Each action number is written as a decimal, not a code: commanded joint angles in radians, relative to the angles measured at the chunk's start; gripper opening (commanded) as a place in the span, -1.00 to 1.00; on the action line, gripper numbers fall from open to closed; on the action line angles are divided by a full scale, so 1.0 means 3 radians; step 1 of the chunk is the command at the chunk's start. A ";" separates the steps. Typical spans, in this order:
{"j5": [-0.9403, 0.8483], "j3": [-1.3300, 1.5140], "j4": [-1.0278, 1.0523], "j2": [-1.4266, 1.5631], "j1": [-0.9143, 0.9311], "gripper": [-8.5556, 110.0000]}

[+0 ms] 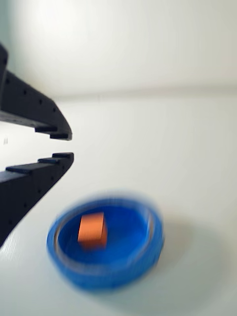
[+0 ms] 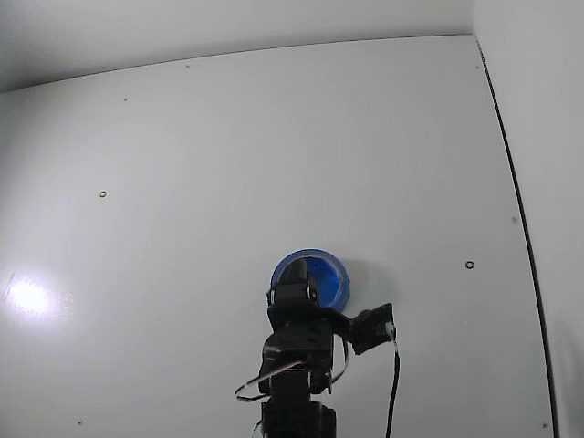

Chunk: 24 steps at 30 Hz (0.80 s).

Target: Grasp a block and put it in the bin.

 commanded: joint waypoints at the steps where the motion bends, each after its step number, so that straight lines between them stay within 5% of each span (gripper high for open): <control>1: 0.0046 0.0215 0.0348 -0.0010 -0.0015 -0.81; 24: -0.0358 0.0598 0.0808 -0.0005 -0.0020 -0.81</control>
